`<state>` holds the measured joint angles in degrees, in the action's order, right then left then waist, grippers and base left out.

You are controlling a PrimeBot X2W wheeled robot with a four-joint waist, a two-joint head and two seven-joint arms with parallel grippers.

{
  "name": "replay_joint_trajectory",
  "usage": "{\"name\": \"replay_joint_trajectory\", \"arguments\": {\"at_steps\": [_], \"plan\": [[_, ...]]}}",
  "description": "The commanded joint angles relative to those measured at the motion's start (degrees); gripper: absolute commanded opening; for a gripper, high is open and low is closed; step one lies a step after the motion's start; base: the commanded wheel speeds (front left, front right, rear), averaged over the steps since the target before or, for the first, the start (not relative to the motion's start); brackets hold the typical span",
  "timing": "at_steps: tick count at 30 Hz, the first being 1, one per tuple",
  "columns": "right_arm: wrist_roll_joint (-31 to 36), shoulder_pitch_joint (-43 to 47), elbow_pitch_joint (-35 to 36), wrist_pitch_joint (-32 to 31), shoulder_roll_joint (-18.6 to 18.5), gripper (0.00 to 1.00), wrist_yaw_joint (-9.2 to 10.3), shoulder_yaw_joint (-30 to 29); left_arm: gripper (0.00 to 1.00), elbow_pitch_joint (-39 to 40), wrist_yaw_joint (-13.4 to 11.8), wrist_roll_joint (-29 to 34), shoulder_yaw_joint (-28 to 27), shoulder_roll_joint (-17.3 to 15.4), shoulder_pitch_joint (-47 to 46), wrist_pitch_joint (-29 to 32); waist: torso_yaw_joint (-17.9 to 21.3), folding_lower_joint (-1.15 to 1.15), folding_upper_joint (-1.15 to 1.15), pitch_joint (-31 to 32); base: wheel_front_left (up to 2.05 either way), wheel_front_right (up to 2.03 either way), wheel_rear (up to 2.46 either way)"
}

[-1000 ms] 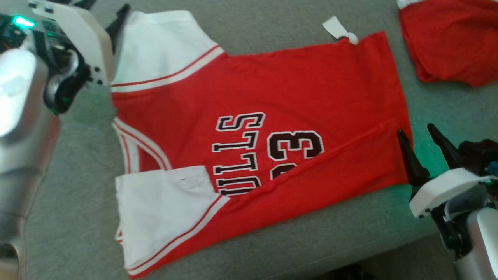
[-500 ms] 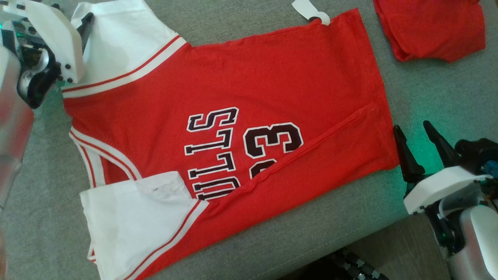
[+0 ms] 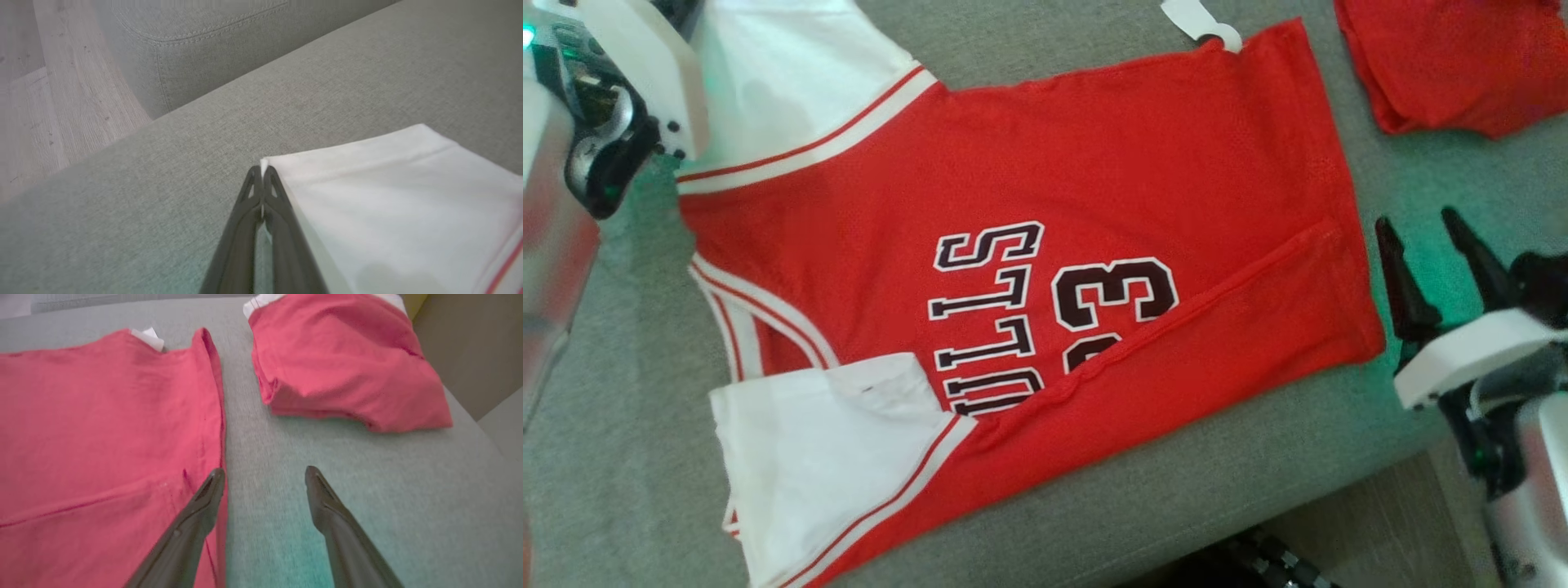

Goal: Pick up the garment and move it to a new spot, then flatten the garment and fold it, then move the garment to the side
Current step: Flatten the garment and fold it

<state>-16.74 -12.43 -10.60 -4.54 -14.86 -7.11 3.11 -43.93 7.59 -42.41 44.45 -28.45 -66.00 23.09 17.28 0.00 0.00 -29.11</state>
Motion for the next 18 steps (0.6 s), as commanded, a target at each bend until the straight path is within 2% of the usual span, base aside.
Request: {"name": "replay_joint_trajectory", "arguments": {"at_steps": [1,8,13,18], "plan": [[-0.6,-1.14,2.15,-0.22,-2.05,1.0,-0.37,0.78,0.0,1.71,-0.1,-0.6,-1.38,-2.54,-3.2,-0.99,-0.98,0.0,0.0,0.81,0.0,0.0,0.0],[-6.63,-10.38,-0.23,-6.92,-4.33,1.0,-0.37,5.72,0.0,3.45,-0.1,-3.25,2.07,-2.31,-3.62,-4.77,-4.08,0.0,0.0,3.04,0.0,0.0,0.0],[-10.75,-19.15,-7.84,-10.75,-5.04,1.0,-0.37,9.46,0.0,5.22,-0.1,-4.98,4.42,-2.19,-4.43,-6.06,-6.12,0.0,0.0,3.33,0.0,0.0,0.0],[-13.03,-27.5,-18.44,-12.59,-5.53,1.0,-0.37,11.64,0.0,6.29,-0.1,-6.12,6.98,-1.89,-5.72,-7.19,-8.25,0.0,0.0,2.93,0.0,0.0,0.0]]}}
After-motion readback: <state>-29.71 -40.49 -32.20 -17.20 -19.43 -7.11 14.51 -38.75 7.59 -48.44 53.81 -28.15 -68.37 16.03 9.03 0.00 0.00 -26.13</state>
